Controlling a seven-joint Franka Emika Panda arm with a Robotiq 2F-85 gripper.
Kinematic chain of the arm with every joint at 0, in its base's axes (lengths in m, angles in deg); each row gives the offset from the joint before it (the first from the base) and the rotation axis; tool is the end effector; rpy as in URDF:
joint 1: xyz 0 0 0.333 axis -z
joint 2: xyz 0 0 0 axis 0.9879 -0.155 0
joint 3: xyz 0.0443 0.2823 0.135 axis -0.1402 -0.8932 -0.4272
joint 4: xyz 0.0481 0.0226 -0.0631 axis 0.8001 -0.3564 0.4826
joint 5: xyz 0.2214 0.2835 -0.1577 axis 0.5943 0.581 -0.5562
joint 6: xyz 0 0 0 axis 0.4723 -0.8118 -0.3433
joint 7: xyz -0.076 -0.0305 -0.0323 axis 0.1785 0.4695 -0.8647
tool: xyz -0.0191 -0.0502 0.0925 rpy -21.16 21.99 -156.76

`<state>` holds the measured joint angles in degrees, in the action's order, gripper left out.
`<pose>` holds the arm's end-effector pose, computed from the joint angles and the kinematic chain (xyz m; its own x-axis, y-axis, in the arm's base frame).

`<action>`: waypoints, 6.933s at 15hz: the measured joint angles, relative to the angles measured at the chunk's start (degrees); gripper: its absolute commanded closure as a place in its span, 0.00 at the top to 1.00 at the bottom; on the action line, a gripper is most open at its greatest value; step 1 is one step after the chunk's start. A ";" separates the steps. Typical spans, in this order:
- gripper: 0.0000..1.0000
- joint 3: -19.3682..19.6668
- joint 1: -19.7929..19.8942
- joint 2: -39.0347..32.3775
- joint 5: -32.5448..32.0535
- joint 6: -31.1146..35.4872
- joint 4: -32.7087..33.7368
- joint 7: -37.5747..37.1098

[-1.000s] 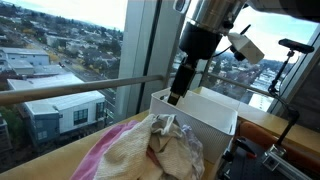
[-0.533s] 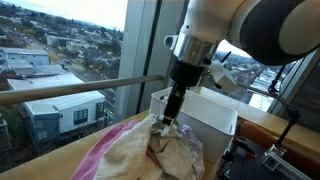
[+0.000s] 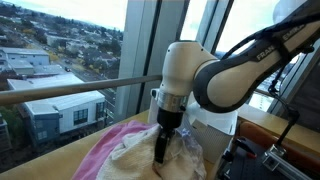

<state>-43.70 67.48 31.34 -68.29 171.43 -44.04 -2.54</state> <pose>0.5491 0.2548 0.1712 0.8936 0.4423 -0.0768 0.4421 -0.8967 -0.0207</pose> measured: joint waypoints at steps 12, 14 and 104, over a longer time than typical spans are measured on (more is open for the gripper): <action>0.12 0.07 -0.37 1.41 1.00 -5.93 2.47 -0.84; 0.02 0.07 -0.41 5.19 1.03 -8.29 2.36 -1.17; 1.00 1.06 -2.00 13.85 1.60 -15.67 2.26 -4.52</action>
<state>-42.64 65.48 45.20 -66.70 155.76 -41.78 -7.05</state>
